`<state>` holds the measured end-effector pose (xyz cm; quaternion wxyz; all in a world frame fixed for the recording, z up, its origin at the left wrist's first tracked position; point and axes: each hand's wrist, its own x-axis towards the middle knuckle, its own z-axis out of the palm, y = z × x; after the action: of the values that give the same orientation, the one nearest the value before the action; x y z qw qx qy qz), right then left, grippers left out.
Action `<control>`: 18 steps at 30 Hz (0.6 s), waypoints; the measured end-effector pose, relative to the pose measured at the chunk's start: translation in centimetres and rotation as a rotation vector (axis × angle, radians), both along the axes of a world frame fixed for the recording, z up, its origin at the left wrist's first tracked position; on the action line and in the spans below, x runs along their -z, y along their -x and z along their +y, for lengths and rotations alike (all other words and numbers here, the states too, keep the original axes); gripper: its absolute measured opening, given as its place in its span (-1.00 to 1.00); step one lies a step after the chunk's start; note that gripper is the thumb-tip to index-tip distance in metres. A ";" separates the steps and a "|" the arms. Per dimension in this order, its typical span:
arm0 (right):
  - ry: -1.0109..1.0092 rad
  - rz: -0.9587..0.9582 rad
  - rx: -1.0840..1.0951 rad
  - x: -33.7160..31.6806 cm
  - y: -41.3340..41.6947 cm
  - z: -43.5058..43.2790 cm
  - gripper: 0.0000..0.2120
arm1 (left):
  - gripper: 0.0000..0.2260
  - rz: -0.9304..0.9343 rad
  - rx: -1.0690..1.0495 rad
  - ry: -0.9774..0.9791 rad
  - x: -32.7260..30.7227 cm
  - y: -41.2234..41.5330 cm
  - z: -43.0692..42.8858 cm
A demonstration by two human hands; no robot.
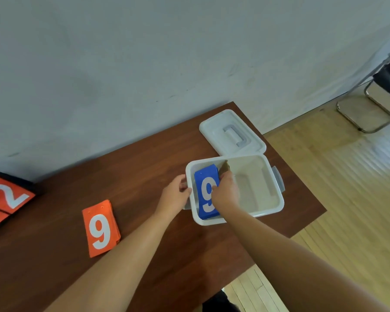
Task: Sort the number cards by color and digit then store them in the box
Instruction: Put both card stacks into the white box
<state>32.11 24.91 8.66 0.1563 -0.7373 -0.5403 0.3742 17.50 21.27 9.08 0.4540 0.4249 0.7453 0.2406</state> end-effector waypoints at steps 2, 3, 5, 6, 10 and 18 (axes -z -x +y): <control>0.041 -0.042 -0.021 1.2 0.1 0.6 -0.67 | -0.54 -0.060 0.010 0.009 0.4 0.3 -0.2; 0.048 -0.078 -0.054 1.8 0.1 0.9 -0.67 | -0.54 -0.072 0.015 0.005 0.6 0.3 -0.2; 0.048 -0.205 -0.183 2.7 0.1 1.0 -0.67 | -0.55 -0.068 0.028 -0.006 0.8 0.4 -0.2; 0.056 -0.251 -0.241 3.0 0.2 0.9 -0.68 | -0.56 -0.056 0.040 -0.007 0.9 0.4 -0.2; 0.338 -0.462 -0.456 3.2 0.5 0.4 -0.79 | -0.57 -0.003 0.088 -0.011 1.4 0.6 -0.2; 0.319 -0.741 -0.756 3.0 1.5 0.2 -0.65 | -0.55 -0.031 0.082 -0.047 1.7 0.7 -0.5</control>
<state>30.65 25.11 5.70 -0.3030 -0.5888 -0.7230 0.1971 16.77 20.73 7.36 0.4647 0.4621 0.7142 0.2458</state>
